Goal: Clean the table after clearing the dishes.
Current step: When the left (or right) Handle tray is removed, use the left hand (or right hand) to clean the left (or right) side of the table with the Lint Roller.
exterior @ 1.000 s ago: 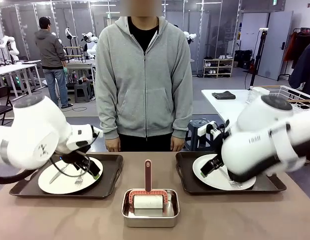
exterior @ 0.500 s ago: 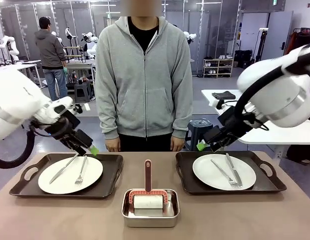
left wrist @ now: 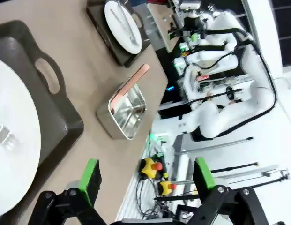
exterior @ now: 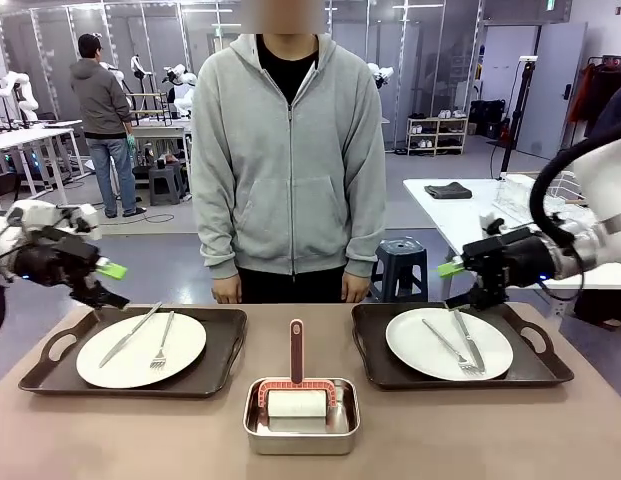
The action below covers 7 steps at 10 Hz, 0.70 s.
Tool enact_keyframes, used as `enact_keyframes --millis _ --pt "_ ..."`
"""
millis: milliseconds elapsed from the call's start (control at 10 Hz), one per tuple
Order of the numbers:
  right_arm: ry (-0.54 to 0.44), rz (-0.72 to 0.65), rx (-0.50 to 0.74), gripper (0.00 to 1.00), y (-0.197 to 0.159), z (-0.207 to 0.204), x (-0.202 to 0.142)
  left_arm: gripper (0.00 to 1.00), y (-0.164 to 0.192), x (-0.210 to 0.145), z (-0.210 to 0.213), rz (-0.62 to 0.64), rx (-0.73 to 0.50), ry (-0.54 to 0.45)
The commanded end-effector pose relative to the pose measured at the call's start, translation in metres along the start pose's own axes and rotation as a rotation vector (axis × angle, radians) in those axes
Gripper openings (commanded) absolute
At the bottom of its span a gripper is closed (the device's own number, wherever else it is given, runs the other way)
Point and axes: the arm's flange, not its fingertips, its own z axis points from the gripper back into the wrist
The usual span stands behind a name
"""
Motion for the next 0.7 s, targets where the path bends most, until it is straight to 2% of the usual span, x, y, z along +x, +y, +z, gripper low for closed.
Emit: enact_keyframes --millis 0,300,600 --pt "-0.081 -0.075 0.088 1.00 -0.011 0.031 -0.009 1.00 0.004 -0.011 0.039 0.017 -0.046 -0.097" --pt "-0.199 -0.237 0.021 1.00 -0.053 0.117 -0.045 1.00 0.008 -0.062 0.114 0.121 0.054 -0.229" --pt "-0.439 -0.267 -0.045 1.00 -0.046 0.204 -0.101 1.00 -0.014 -0.118 0.184 0.160 0.152 -0.356"
